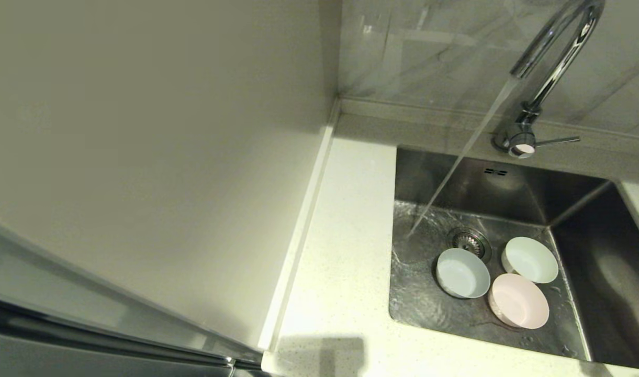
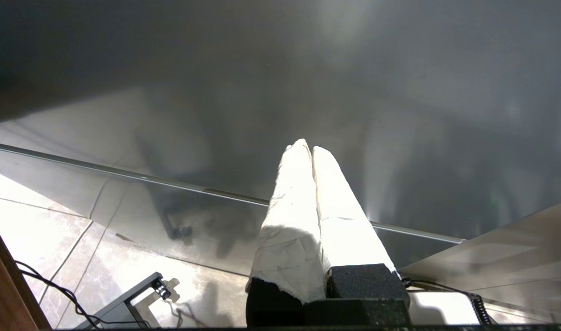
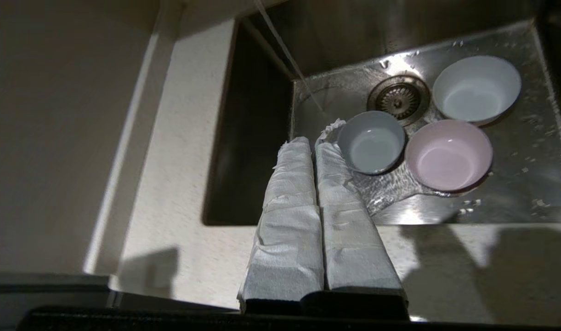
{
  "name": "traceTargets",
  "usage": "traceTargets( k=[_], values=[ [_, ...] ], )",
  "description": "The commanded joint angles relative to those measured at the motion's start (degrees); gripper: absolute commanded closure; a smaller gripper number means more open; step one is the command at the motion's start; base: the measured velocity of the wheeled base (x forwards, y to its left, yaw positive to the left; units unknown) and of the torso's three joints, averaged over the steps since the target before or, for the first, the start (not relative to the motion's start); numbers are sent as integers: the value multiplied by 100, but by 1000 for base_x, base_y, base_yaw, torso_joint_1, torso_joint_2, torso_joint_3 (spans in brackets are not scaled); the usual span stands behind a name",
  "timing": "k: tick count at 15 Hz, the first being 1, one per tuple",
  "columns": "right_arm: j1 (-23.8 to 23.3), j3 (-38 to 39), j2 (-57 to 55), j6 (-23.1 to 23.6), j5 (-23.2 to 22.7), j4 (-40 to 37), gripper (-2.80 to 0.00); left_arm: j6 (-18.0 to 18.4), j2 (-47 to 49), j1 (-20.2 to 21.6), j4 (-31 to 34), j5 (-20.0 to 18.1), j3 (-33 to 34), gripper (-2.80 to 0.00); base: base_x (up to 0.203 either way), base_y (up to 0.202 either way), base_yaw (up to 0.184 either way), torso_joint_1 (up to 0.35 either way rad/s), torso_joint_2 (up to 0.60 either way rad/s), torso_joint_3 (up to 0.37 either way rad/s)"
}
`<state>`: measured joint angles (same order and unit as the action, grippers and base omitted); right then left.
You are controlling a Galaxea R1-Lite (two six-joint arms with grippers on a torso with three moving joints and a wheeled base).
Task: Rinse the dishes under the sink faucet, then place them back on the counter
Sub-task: Turn off the faucet
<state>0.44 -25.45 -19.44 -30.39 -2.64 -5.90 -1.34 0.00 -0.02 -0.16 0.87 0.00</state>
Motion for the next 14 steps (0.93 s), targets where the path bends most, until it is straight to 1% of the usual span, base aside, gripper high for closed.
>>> traceTargets(
  k=[1,3,7,9,11,14],
  values=[
    [7,-265,-782,-370,14,17,0,2,-18,2,-2,1,0,0,0,0,0,0,0,0],
    [2,-329,-1215,-514,39,252,0,-6,-24,-4,-2,1,0,0,0,0,0,0,0,0],
    [-21,-341,-2198,-553,303,1291,0,-7,-18,2,-2,1,0,0,0,0,0,0,0,0],
    [-54,-355,-2551,-556,346,1708,0,-7,-18,-4,-2,1,0,0,0,0,0,0,0,0],
    [-100,-424,-2752,-576,343,1845,0,1,-18,2,-2,1,0,0,0,0,0,0,0,0],
    [-123,-693,-3030,-855,327,1850,0,-7,-18,2,-2,1,0,0,0,0,0,0,0,0]
  ],
)
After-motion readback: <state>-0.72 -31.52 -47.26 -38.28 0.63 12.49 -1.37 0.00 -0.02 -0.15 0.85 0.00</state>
